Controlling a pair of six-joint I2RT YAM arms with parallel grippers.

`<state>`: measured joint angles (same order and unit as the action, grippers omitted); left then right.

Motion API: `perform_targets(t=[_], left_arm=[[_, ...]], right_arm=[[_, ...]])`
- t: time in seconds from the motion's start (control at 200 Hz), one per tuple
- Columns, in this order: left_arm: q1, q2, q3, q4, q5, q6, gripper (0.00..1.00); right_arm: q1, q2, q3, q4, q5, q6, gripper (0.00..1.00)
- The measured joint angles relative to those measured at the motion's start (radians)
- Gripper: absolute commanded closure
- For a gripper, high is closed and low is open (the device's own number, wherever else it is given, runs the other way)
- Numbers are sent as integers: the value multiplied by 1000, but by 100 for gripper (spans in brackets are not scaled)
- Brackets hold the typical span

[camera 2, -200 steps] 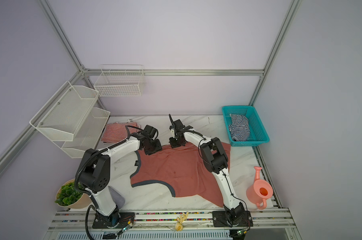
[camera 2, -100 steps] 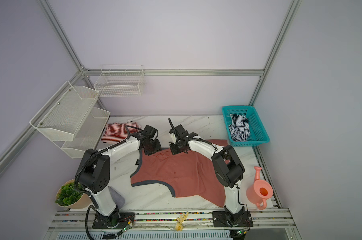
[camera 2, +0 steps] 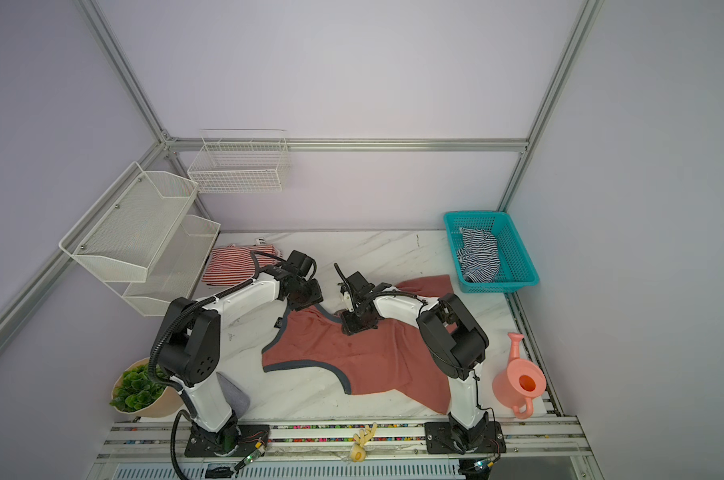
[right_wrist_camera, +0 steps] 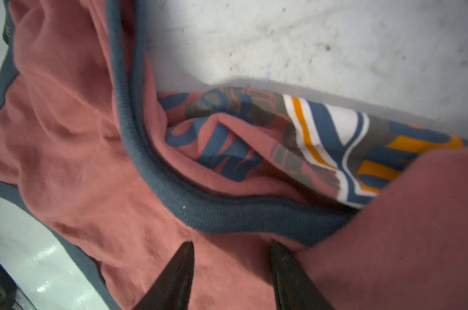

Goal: Fold and stack the tank tops
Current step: 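Grasp the far folded edge with both grippers side by side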

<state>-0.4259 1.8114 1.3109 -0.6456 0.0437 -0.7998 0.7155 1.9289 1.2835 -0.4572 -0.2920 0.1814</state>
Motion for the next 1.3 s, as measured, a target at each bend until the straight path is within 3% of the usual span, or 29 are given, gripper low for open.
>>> perform_targets(t=[0.245, 0.57, 0.895, 1.3], left_arm=[[0, 14, 1, 0, -4, 11, 49], [0, 107, 2, -1, -7, 34, 49], [0, 116, 0, 0, -7, 34, 49], [0, 105, -22, 11, -7, 35, 49]], right_arm=[[0, -7, 113, -11, 69, 29, 48], [-72, 3, 167, -14, 136, 82, 58], [-99, 129, 221, -29, 94, 79, 50], [-88, 106, 187, -54, 41, 27, 49]])
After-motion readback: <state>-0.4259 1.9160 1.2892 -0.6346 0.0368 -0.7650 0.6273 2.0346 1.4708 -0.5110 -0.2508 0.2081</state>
